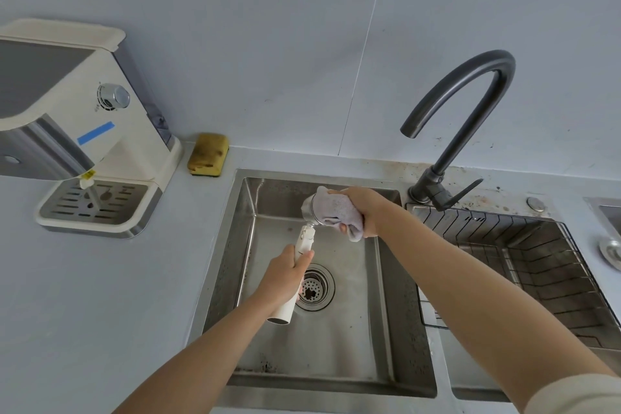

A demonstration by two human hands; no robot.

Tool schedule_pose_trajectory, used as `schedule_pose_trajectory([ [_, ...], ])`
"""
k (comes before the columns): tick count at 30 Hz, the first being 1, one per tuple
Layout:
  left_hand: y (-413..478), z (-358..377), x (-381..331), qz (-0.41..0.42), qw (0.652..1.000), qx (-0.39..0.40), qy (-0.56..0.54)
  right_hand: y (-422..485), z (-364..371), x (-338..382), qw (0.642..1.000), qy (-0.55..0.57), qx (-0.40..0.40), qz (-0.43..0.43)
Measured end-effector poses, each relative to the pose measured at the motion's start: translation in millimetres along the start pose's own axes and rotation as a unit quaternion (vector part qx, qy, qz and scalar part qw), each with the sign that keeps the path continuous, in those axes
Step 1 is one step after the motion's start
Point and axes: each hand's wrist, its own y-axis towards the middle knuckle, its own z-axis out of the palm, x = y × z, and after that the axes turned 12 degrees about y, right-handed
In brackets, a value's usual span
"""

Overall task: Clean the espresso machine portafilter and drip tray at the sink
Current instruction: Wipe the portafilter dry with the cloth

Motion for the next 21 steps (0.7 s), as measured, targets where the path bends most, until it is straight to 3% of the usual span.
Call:
schedule_pose_trajectory([
  [6,2.4,-4.9,1.7,-0.020,0.996,-0.009,-0.085,15.0,1.5,-4.9,0.979,0.193,0.066,-0.026],
  [9,4.3,-10.5,3.8,-0.058,0.986,-0.008,-0.156,23.0,-2.6,0.5,0.968,0.233,0.079,-0.053],
  [14,14.2,-22.7,12.2,-0.104,0.969,-0.018,-0.225,32.0,-10.4,17.6,0.979,0.169,0.065,-0.095],
  [16,18.6,-26.0,15.4,-0.114,0.963,-0.013,-0.246,33.9,-9.7,26.8,0.979,0.132,0.098,-0.117],
  [20,29.9,-30.1,21.5,-0.137,0.955,0.008,-0.263,37.5,3.4,49.3,0.979,-0.024,0.116,-0.169],
  [21,33.3,-31.6,23.1,-0.141,0.953,0.014,-0.268,43.5,7.7,57.1,0.976,-0.074,0.069,-0.192],
])
